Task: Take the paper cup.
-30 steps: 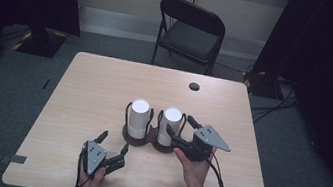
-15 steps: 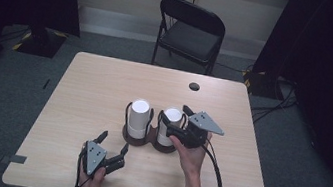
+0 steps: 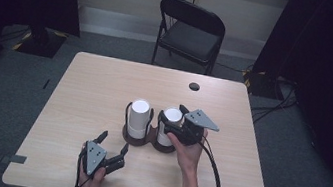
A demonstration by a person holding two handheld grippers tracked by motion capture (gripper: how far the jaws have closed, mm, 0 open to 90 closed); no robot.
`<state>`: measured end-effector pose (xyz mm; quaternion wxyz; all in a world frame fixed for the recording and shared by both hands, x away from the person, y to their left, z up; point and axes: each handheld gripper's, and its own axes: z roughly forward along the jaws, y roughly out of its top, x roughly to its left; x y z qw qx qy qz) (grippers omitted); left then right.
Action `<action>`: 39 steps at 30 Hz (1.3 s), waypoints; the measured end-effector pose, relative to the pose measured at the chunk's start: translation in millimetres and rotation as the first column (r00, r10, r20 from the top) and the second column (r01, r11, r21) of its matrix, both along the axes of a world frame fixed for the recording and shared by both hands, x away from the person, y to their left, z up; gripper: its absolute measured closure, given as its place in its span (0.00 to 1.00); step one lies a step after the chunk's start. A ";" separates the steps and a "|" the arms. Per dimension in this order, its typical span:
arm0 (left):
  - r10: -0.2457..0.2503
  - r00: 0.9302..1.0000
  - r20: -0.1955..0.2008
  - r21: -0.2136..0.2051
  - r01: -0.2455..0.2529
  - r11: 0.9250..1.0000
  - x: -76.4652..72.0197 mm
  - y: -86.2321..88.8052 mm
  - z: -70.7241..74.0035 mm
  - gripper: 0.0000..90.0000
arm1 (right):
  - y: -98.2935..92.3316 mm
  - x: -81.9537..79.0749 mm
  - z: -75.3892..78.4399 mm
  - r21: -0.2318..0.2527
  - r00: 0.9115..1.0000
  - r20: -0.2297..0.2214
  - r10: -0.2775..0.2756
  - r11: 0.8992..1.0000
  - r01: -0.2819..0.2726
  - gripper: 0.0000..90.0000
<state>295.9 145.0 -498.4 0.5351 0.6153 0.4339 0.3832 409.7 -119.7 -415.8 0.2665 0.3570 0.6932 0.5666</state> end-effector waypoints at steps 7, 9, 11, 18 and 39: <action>0.000 1.000 -0.001 0.000 0.000 1.000 0.1 -0.1 0.0 0.22 | 0.6 2.6 -3.5 -0.012 1.000 -0.006 0.006 1.000 -0.006 0.30; -0.001 1.000 0.000 -0.001 0.001 1.000 0.1 -0.2 0.0 0.22 | 0.9 2.4 -3.6 -0.014 1.000 -0.005 0.004 1.000 -0.004 0.32; 0.000 1.000 0.000 0.000 0.000 1.000 0.0 0.0 0.0 0.22 | 1.0 2.4 -3.8 -0.016 1.000 -0.005 0.002 1.000 -0.002 0.32; -0.001 1.000 0.002 0.000 0.001 1.000 -0.1 0.3 0.0 0.22 | 2.5 2.7 -7.1 -0.041 1.000 -0.010 0.000 0.999 0.000 0.34; -0.005 1.000 0.003 -0.002 0.005 1.000 -0.3 0.4 -0.1 0.25 | 2.3 3.8 -4.0 -0.056 1.000 -0.011 -0.002 0.998 0.001 0.38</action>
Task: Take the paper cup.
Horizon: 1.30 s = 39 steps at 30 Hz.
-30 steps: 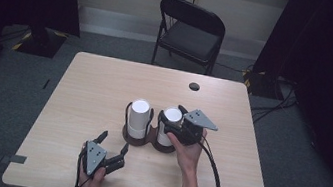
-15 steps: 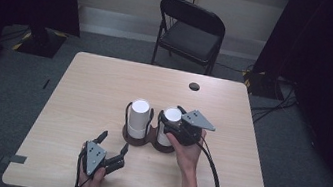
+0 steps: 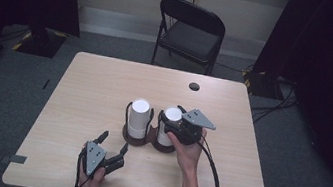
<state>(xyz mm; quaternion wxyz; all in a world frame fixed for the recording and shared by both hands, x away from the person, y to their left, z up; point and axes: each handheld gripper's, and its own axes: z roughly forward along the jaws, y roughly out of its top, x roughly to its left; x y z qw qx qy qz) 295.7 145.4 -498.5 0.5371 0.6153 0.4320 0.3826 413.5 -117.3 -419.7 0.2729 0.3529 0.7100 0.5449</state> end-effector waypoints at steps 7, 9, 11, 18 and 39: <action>0.000 1.000 0.000 0.001 0.000 1.000 0.0 0.0 0.0 0.23 | -0.4 -0.5 4.6 0.008 1.000 0.012 0.004 1.000 -0.004 0.38; 0.000 1.000 0.001 0.002 0.000 1.000 -0.1 -0.1 0.0 0.23 | -0.7 -0.8 6.9 0.009 1.000 0.015 0.002 1.000 -0.002 0.38; -0.001 1.000 0.001 0.003 0.001 1.000 -0.1 -0.4 0.0 0.23 | -1.4 -1.3 8.9 0.016 1.000 0.020 0.003 1.000 -0.003 0.38; 0.001 1.000 -0.001 0.002 -0.001 1.000 0.1 -0.3 0.0 0.21 | -4.5 -1.7 15.6 0.039 0.999 0.033 -0.002 0.999 0.000 0.38; 0.039 0.999 -0.020 0.028 -0.039 0.999 2.3 -2.9 0.8 0.18 | -5.0 -2.0 37.5 0.058 0.998 0.056 0.007 0.998 -0.011 0.38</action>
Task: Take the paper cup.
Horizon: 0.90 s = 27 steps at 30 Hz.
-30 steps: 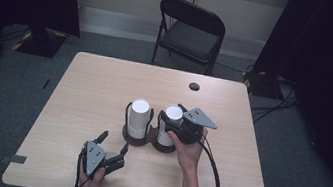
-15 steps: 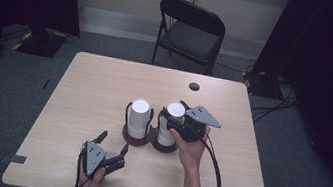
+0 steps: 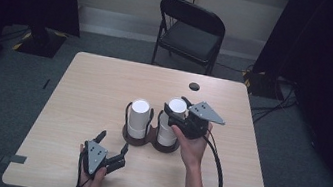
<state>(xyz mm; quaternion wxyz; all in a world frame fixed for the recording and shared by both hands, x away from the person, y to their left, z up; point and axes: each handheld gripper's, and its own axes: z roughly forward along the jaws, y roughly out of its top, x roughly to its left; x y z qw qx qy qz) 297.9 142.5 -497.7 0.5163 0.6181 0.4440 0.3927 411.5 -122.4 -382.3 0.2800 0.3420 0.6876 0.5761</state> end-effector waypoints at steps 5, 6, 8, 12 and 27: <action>-0.002 1.000 0.002 0.010 0.002 1.000 0.4 -1.2 0.0 0.18 | 0.3 -0.5 4.1 0.003 1.000 0.003 -0.002 1.000 0.002 0.38; -0.005 1.000 -0.001 0.003 0.005 1.000 1.0 -0.6 0.0 0.18 | 0.3 -1.0 6.2 0.001 1.000 0.004 -0.002 1.000 0.002 0.38; -0.007 1.000 -0.004 -0.002 0.007 1.000 1.0 0.1 0.0 0.18 | 0.3 -1.1 6.7 -0.001 1.000 0.005 -0.002 1.000 0.002 0.38; -0.011 1.000 -0.004 -0.032 0.011 0.999 1.2 3.0 -0.3 0.18 | 0.3 -3.9 10.5 -0.004 1.000 0.011 -0.008 1.000 0.008 0.38; -0.038 0.999 -0.018 -0.015 0.038 0.999 2.0 2.0 0.3 0.21 | -0.8 -5.0 20.0 0.023 1.000 0.003 -0.013 1.000 0.013 0.38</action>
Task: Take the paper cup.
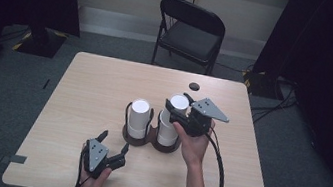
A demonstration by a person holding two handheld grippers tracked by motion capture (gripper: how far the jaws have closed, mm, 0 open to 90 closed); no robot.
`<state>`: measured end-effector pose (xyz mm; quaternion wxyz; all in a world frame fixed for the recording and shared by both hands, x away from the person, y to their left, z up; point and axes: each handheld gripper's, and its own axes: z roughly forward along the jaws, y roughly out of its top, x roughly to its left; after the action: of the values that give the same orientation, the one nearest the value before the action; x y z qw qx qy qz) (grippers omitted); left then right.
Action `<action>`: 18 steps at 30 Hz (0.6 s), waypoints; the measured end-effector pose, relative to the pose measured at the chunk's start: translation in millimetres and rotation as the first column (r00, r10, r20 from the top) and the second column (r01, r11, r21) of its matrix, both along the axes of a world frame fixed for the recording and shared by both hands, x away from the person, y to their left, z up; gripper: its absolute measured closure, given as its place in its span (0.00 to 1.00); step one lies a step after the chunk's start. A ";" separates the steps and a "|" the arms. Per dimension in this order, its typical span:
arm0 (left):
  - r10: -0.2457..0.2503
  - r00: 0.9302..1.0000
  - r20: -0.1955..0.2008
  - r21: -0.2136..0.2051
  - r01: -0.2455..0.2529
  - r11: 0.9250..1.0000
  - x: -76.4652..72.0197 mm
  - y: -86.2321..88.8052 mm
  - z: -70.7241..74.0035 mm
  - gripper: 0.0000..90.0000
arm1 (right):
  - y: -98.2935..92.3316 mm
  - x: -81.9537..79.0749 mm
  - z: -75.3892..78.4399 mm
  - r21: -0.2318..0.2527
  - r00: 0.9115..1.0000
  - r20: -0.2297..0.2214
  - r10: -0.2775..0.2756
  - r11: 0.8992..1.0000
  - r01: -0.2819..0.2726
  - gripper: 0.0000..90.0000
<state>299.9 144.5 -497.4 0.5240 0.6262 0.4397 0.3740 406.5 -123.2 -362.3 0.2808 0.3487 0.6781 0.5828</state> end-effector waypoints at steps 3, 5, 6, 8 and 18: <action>-0.025 1.000 0.004 0.004 0.025 1.000 -0.5 0.5 0.0 0.20 | -0.8 -0.6 4.0 0.011 1.000 0.011 -0.003 1.000 0.003 0.38; -0.024 1.000 0.003 0.003 0.024 1.000 -0.2 -0.1 0.0 0.20 | -0.9 -1.3 5.4 0.012 1.000 0.009 -0.007 1.000 0.006 0.38; -0.023 1.000 -0.003 0.006 0.023 1.000 0.3 -0.6 0.1 0.20 | -1.1 -1.8 7.8 0.010 1.000 0.014 -0.004 1.000 0.004 0.38; -0.016 1.000 -0.014 0.003 0.016 1.000 0.9 0.1 0.4 0.21 | -1.1 -2.6 9.9 0.012 1.000 0.011 0.003 1.000 -0.004 0.38; -0.018 0.999 -0.050 -0.021 0.017 1.000 2.7 1.4 1.0 0.20 | -11.4 -14.8 17.6 0.035 1.000 0.024 -0.011 0.999 0.010 0.38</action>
<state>302.6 145.9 -496.4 0.5225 0.6338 0.4511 0.3490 391.7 -134.6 -344.7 0.2860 0.3499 0.6624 0.5975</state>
